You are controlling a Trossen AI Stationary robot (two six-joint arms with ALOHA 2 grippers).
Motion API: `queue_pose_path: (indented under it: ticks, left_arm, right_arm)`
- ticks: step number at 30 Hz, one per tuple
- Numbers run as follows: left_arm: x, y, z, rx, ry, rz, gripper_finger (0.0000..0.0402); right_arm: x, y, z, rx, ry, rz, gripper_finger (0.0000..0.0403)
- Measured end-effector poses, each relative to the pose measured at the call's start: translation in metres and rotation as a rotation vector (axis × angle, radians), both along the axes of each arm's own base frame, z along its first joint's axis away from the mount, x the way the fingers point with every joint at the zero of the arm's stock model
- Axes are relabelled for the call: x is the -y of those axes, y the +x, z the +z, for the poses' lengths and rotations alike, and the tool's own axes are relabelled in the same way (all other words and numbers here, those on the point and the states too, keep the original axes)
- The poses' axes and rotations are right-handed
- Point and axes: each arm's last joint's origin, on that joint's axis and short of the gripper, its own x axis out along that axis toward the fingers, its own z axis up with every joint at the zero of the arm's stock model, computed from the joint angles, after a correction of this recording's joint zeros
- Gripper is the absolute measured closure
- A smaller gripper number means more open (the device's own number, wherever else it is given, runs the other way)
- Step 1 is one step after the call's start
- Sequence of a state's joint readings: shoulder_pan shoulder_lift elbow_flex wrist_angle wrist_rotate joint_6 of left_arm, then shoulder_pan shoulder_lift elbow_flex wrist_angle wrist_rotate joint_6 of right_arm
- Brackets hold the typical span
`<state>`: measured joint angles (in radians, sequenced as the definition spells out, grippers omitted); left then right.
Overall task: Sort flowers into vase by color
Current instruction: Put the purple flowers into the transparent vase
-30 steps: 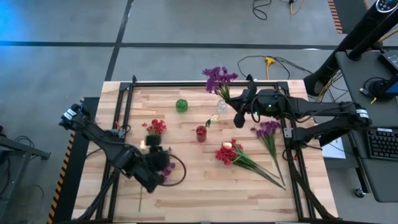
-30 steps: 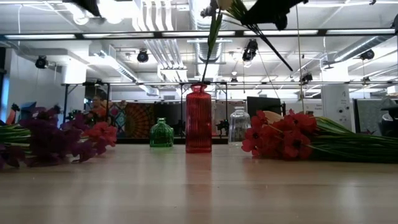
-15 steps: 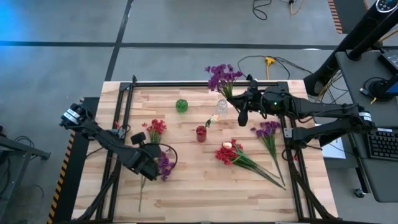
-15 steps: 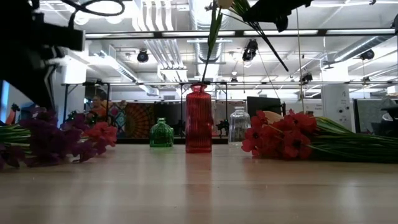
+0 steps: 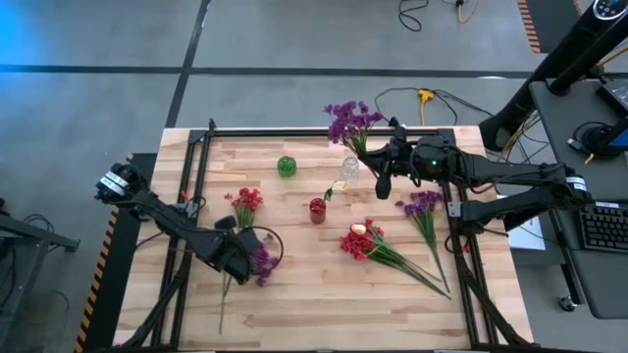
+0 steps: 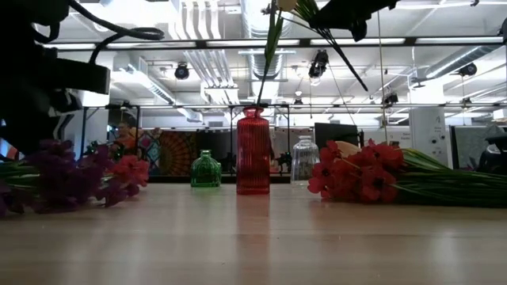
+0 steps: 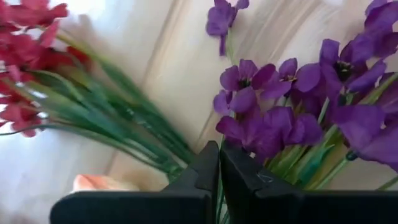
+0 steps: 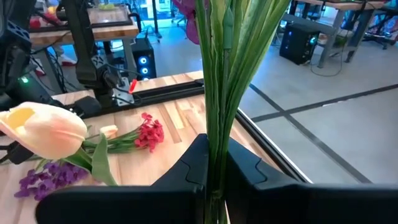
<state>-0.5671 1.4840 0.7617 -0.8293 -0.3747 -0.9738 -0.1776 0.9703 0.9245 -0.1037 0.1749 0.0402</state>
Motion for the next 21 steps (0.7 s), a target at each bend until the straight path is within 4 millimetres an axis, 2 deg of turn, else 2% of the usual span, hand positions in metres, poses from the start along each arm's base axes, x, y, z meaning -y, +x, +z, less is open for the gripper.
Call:
queue_pose_path:
  ticks: [7, 11, 16, 21]
  left_arm:
    - [0.010, 0.016, 0.005, 0.130, -0.072, -0.081, 0.0401]
    - [0.010, 0.018, 0.012, 0.118, -0.036, -0.106, 0.0401]
    - [0.015, 0.029, 0.037, 0.158, 0.051, -0.165, 0.0402]
    - [0.020, 0.035, 0.074, 0.239, 0.206, -0.246, 0.0402]
  right_arm:
    - [0.000, 0.000, -0.002, -0.021, 0.005, 0.000, 0.0383]
    - [0.000, 0.000, -0.002, -0.020, 0.006, -0.001, 0.0383]
    - [0.000, 0.000, -0.002, -0.027, -0.027, 0.008, 0.0383]
    - [0.004, 0.001, -0.002, 0.044, -0.061, 0.047, 0.0383]
